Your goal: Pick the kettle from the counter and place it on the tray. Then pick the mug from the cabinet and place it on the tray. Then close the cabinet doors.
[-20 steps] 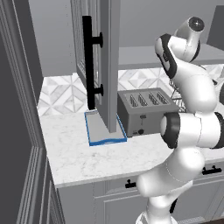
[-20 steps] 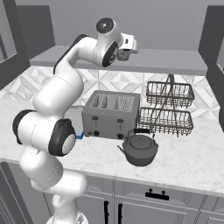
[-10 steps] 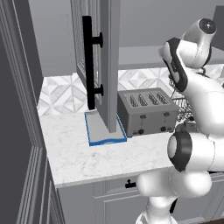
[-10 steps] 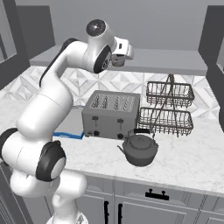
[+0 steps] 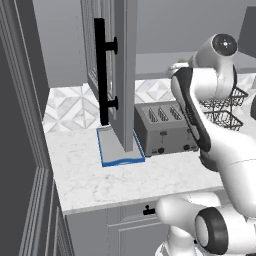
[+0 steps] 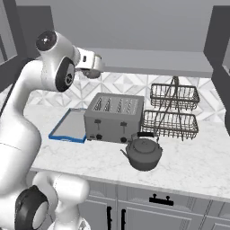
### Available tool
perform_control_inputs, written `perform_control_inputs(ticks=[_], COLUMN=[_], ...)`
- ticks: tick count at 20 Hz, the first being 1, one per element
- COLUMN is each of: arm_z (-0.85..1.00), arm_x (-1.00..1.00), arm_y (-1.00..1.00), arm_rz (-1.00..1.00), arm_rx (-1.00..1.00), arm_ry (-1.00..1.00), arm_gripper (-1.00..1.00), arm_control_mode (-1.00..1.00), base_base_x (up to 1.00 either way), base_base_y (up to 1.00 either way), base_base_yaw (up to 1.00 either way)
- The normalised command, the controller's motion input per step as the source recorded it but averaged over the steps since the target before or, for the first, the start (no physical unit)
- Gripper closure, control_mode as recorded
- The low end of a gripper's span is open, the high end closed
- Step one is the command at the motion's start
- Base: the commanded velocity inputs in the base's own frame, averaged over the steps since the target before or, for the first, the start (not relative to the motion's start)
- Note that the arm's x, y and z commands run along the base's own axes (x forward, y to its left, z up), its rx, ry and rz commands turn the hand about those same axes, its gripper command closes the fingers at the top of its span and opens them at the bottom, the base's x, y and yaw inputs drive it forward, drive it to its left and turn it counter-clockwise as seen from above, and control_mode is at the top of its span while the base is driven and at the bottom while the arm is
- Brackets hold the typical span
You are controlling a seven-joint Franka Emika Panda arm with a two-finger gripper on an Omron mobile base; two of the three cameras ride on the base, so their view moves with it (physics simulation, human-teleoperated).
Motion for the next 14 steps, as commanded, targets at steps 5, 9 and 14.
perform_control_inputs(ticks=[5, 9, 14], arm_z=[-0.09, -0.18, -0.4], arm_x=[-0.83, -0.69, -0.29], arm_y=[0.9, 0.77, 0.49], arm_rz=[0.0, 0.0, 0.01], arm_rx=[0.0, 0.0, 0.0], arm_ry=[0.03, 0.1, 0.13], arm_gripper=[1.0, 1.0, 1.0], arm_control_mode=[-1.0, -1.0, -1.0], base_base_x=[0.0, 0.0, 0.0], base_base_y=[0.0, 0.0, 0.0], base_base_yaw=[0.0, 0.0, 0.0])
